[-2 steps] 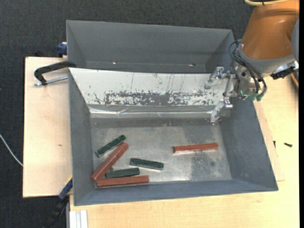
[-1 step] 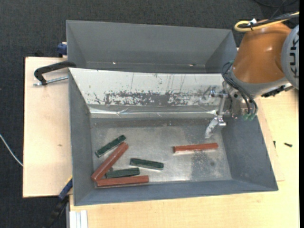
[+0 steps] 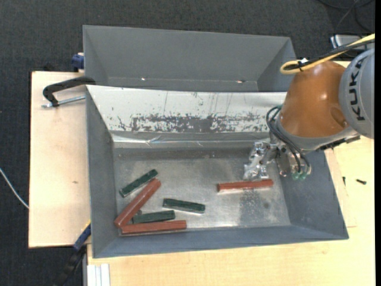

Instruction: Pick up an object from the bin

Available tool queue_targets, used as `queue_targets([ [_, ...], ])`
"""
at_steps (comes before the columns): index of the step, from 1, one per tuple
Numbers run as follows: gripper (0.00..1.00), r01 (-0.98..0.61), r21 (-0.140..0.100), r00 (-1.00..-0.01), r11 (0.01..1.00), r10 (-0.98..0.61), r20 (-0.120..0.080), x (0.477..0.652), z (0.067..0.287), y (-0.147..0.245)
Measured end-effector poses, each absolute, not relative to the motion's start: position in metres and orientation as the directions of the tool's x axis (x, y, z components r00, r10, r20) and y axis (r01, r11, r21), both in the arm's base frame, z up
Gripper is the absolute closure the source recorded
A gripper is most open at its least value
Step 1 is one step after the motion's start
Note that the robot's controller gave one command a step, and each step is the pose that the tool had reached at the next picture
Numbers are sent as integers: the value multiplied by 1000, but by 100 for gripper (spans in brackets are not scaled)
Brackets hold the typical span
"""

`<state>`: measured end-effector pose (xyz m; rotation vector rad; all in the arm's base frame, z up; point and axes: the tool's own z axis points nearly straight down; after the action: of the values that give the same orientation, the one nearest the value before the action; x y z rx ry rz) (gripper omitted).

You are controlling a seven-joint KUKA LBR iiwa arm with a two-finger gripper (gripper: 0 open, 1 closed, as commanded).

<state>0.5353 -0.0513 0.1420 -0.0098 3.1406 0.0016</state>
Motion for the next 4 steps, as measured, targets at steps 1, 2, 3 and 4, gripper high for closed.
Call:
queue_targets([
  [1, 0, -6, 1, -1000, 1000, -6, -1, 535, 142, -51],
  [2, 0, -6, 1, -1000, 1000, -6, -1, 535, 142, -51],
  [3, 100, 30, 1, -1000, 1000, 30, 3, 527, 76, -53],
  [4, 0, 31, 1, -999, 1000, 31, -10, 529, 73, -53],
])
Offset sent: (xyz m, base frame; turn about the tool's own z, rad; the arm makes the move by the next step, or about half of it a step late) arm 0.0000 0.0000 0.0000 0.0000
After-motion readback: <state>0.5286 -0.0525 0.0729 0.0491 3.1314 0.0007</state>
